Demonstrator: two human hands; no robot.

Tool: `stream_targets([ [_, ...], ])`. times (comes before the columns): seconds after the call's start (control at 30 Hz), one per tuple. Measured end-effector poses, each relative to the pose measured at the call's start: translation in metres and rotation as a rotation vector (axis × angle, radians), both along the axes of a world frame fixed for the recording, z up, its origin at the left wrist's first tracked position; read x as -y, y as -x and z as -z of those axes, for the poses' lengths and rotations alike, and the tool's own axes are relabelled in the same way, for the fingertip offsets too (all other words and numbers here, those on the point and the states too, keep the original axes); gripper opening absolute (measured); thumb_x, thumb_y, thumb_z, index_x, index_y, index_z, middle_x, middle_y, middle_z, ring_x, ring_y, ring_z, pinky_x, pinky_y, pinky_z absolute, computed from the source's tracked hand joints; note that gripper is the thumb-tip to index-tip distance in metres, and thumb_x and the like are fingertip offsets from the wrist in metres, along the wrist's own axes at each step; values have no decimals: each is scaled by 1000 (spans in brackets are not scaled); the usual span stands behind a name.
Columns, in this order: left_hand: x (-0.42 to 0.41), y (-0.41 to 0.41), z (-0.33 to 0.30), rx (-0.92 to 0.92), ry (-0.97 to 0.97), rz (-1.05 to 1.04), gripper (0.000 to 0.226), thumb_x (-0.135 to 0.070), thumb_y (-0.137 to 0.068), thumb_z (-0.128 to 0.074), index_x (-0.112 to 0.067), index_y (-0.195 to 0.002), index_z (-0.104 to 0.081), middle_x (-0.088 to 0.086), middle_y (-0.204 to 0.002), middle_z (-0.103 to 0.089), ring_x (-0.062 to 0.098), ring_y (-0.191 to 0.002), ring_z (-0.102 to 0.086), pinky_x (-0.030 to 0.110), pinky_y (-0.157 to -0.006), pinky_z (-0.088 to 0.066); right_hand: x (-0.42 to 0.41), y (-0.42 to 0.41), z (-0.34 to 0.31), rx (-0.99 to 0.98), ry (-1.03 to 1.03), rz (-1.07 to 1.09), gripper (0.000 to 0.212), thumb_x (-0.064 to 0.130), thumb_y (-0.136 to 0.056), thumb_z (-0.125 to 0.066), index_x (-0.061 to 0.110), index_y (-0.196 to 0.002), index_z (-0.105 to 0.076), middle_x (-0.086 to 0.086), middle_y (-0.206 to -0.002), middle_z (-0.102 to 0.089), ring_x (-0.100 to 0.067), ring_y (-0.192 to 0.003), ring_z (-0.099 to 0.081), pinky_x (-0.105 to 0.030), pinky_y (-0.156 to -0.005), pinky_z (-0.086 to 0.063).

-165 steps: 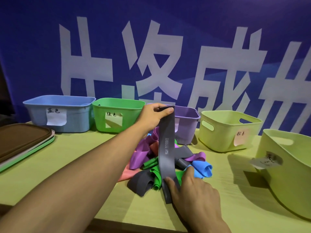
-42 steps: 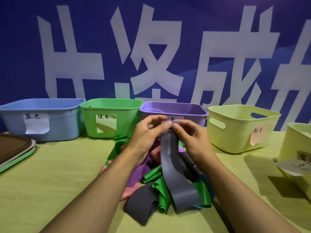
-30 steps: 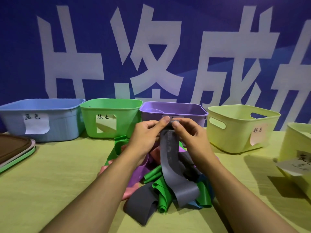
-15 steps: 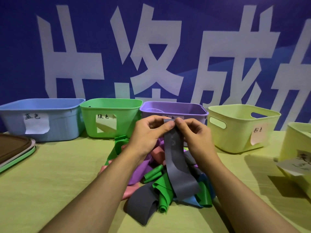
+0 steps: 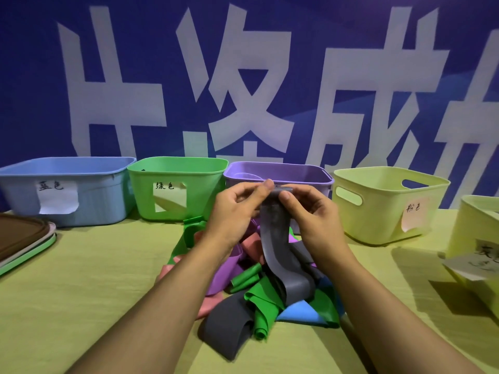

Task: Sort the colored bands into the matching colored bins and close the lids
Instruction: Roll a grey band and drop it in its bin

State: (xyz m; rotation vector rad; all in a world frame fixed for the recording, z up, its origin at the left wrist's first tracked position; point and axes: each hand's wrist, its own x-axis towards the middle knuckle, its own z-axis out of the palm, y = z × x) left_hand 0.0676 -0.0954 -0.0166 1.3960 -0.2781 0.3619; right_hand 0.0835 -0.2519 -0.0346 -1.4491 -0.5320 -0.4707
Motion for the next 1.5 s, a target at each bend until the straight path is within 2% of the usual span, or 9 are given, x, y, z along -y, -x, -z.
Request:
stream_targets([
  [0.13,-1,-1,2,-13,-57,-75,44,-53,-73,-75,-14,-93,-81,6,-89,-80,13,-82,-72,30,-76,-56,0,1,-1,14,1,-5,19,12,-94,-70,8,-113,-73,-2,-106,-78,-18,-104,-73,-36,-96,-58],
  [0.33,-3,-4,2,-12,-3,-51,38,-40,-74,-78,-14,-102,-82,8,-97,-80,27,-97,-76,43,-95,-59,-1,4,-2,18,-24,-21,21,6,-93,-71,14,-112,-74,-1,-105,-79,-18,-104,-74,-34,-93,-59],
  [0.53,-4,-8,6,13,11,-102,39,-40,-77,-80,-14,-107,-81,6,-103,-80,29,-106,-74,51,-101,-56,-4,6,-4,-51,-22,9,27,22,-95,-70,22,-121,-74,9,-109,-78,-4,-103,-72,-22,-85,-58],
  [0.77,-3,-9,5,29,-10,-76,21,-15,-86,-79,-17,-107,-80,5,-104,-80,25,-105,-74,43,-99,-57,-7,11,-7,-128,-21,69,26,38,-98,-62,21,-86,-78,3,-69,-73,-6,-64,-64,-21,-60,-55],
  [0.87,-1,-5,3,35,7,-25,22,-5,-88,-76,-15,-108,-79,5,-103,-80,20,-98,-74,33,-89,-60,-4,11,-8,-107,-33,89,19,34,-97,-66,22,-91,-80,3,-78,-78,-6,-71,-69,-22,-65,-57],
  [1.0,-1,-4,2,46,6,-23,26,-2,-88,-75,-12,-112,-77,5,-105,-79,24,-107,-73,36,-96,-58,-4,11,-9,-80,-72,55,12,23,-95,-69,22,-101,-79,6,-93,-80,-8,-91,-74,-22,-77,-58],
  [1.2,0,-3,1,50,34,-9,31,1,-86,-75,-16,-112,-76,7,-106,-79,22,-105,-73,34,-97,-58,-3,12,-10,-45,-97,11,19,12,-95,-67,27,-100,-76,15,-92,-79,-3,-92,-74,-17,-76,-56],
  [1.33,1,0,-2,19,75,-11,32,-29,-81,-79,-13,-109,-77,9,-105,-79,29,-108,-73,42,-97,-58,-4,11,-10,-48,-89,-15,21,11,-95,-67,21,-111,-75,9,-102,-79,-8,-101,-74,-19,-81,-57],
  [1.5,-2,0,0,-38,10,-68,32,-40,-85,-76,-12,-101,-80,4,-90,-80,10,-82,-73,20,-69,-55,-6,13,-9,-29,-59,-50,26,4,-94,-67,17,-116,-73,9,-104,-79,-8,-105,-73,-24,-93,-58],
])
